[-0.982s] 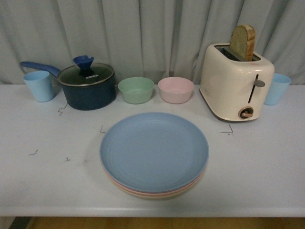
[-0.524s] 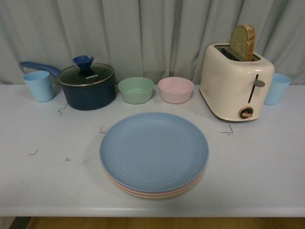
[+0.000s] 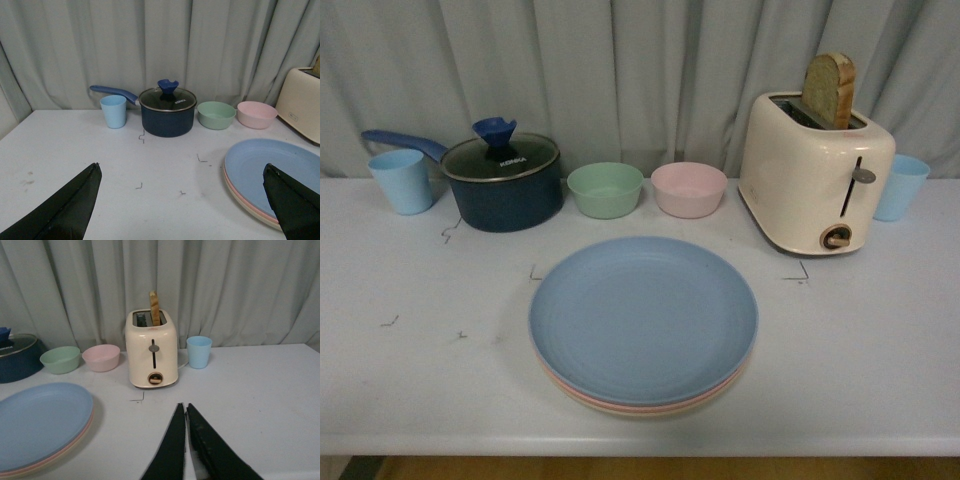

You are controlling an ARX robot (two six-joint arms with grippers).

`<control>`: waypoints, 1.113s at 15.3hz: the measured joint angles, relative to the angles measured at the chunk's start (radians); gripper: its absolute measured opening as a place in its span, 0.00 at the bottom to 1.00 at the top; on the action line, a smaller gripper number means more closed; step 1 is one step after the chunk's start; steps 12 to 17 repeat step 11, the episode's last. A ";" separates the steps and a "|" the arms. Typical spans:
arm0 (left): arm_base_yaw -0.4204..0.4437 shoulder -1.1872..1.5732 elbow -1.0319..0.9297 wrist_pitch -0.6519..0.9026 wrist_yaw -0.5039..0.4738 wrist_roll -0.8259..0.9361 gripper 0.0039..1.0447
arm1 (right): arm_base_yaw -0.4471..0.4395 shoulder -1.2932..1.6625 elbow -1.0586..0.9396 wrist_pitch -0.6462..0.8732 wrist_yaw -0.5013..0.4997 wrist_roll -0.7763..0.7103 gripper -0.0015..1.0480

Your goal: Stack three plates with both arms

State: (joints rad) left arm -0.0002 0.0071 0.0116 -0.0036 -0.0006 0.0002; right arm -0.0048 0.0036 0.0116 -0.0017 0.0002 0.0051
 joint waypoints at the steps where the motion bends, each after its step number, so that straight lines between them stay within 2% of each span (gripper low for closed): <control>1: 0.000 0.000 0.000 0.000 0.000 0.000 0.94 | 0.000 0.000 0.000 -0.003 0.000 0.000 0.17; 2: 0.000 0.000 0.000 0.000 0.000 0.000 0.94 | 0.000 0.000 0.000 -0.002 0.000 0.000 0.25; 5: 0.000 0.000 0.000 0.000 0.000 0.000 0.94 | 0.000 0.000 0.000 -0.002 0.000 0.000 0.65; 8: 0.000 0.000 0.000 0.000 0.000 0.000 0.94 | 0.000 0.000 0.000 -0.002 0.000 0.000 0.94; 17: 0.000 0.000 0.000 0.000 0.000 0.000 0.94 | 0.000 0.000 0.000 -0.002 0.000 0.000 0.94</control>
